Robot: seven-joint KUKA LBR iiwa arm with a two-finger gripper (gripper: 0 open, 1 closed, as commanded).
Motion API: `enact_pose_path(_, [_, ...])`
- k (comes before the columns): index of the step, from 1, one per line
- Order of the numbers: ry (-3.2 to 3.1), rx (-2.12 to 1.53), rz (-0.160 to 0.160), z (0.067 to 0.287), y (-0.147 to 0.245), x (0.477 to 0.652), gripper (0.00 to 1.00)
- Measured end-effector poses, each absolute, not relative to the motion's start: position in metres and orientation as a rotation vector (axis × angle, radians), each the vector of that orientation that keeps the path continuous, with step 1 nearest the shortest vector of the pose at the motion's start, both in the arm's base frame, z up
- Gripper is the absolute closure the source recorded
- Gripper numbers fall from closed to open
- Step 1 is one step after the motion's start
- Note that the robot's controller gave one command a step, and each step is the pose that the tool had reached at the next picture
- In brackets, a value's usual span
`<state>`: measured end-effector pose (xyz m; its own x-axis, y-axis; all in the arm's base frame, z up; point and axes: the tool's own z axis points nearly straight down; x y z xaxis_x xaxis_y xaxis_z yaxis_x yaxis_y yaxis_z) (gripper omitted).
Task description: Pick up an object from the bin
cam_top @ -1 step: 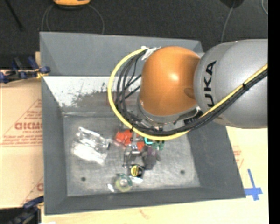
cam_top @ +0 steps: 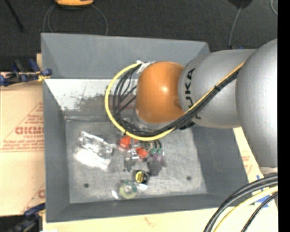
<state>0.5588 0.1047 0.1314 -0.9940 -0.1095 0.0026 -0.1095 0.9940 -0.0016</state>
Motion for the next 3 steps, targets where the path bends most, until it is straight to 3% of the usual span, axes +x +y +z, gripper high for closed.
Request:
enact_pose_path(1, [-3.131,0.334,-0.003,0.089,0.043,0.579,0.00])
enact_pose_path(2, [-3.132,0.324,-0.003,0.089,0.040,0.580,1.00])
enact_pose_path(3, [-3.128,0.405,0.003,0.244,0.030,0.581,1.00])
